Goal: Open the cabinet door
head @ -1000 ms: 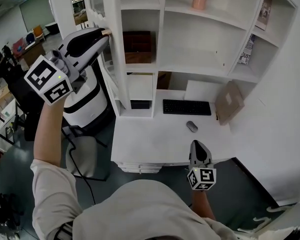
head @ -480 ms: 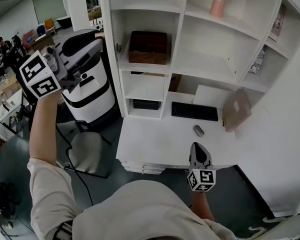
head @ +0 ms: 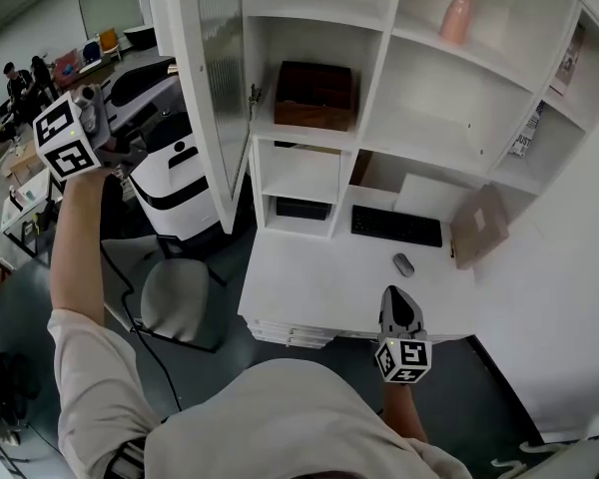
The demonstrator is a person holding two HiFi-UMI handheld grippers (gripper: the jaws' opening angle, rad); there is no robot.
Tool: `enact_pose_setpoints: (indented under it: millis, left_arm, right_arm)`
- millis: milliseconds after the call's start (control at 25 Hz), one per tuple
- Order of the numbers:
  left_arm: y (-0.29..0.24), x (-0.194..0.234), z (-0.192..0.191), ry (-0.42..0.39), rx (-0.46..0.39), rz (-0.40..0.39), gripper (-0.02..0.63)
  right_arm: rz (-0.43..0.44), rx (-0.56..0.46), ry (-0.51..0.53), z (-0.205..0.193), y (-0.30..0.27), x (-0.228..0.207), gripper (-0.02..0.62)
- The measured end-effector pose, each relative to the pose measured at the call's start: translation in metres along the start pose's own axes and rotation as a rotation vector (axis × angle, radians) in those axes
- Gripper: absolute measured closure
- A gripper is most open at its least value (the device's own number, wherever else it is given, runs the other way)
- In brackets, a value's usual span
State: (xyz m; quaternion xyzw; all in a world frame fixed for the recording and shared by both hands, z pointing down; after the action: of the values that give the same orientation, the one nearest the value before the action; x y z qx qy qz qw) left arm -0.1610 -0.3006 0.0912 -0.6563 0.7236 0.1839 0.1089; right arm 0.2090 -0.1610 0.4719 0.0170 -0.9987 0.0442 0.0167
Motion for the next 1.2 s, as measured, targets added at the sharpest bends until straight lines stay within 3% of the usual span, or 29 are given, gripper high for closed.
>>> enact_pose_setpoints:
  millis: [240, 520, 1200]
  left_arm:
    - [0.033, 0.013, -0.002, 0.035, -0.034, -0.030, 0.518]
    - [0.033, 0.014, -0.001, 0.005, -0.016, -0.070, 0.520]
    - [0.033, 0.011, 0.000, -0.026, -0.013, -0.043, 0.502]
  right_arm:
    - [0.016, 0.004, 0.008, 0.001, -0.003, 0.015, 0.592]
    - [0.009, 0.014, 0.009, -0.001, -0.003, 0.023, 0.591]
    - [0.010, 0.015, 0.006, -0.003, -0.002, 0.029, 0.591]
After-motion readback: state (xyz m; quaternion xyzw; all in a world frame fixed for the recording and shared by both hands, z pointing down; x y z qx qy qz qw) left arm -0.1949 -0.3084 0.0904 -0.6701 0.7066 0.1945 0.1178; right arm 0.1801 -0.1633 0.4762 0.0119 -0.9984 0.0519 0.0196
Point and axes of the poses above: the fingertips, and each gripper's own axes: y backward along the fingers, x to its left, z out of its top, the point moved 2 cm from there along y, backward along the fingers, and after that the axes turned 11 degrees about -z, right-handed, at the moved point
